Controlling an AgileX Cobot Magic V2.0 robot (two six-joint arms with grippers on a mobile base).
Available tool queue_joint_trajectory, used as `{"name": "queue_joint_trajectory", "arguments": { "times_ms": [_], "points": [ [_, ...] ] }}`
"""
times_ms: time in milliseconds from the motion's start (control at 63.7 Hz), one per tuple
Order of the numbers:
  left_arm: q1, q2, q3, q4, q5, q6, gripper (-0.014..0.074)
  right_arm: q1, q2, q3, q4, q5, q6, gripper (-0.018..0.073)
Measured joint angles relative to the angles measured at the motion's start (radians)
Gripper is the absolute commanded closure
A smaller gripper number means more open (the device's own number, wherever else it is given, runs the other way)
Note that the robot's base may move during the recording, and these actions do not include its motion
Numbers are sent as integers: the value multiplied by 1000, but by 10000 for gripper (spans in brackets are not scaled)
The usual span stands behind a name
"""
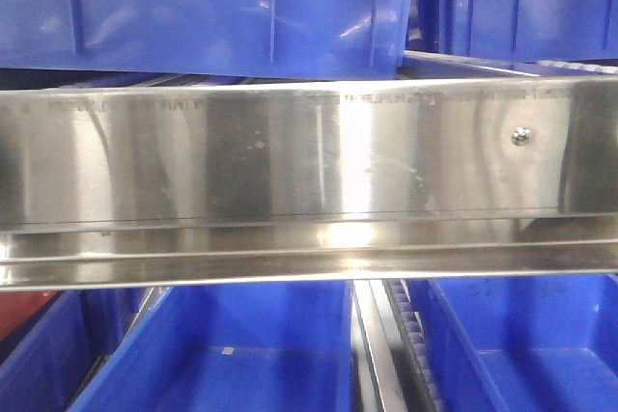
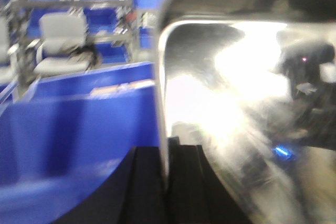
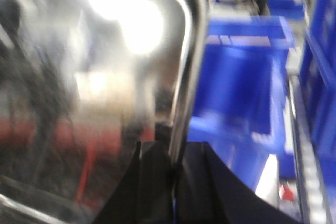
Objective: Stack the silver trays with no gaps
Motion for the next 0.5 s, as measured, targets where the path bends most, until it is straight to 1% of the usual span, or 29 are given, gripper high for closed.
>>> {"name": "queue_joint_trajectory", "arguments": {
  "times_ms": [502],
  "points": [
    [0, 0, 0, 0, -12, 6, 605, 7, 2, 0, 10, 13, 9, 617]
  ]
}}
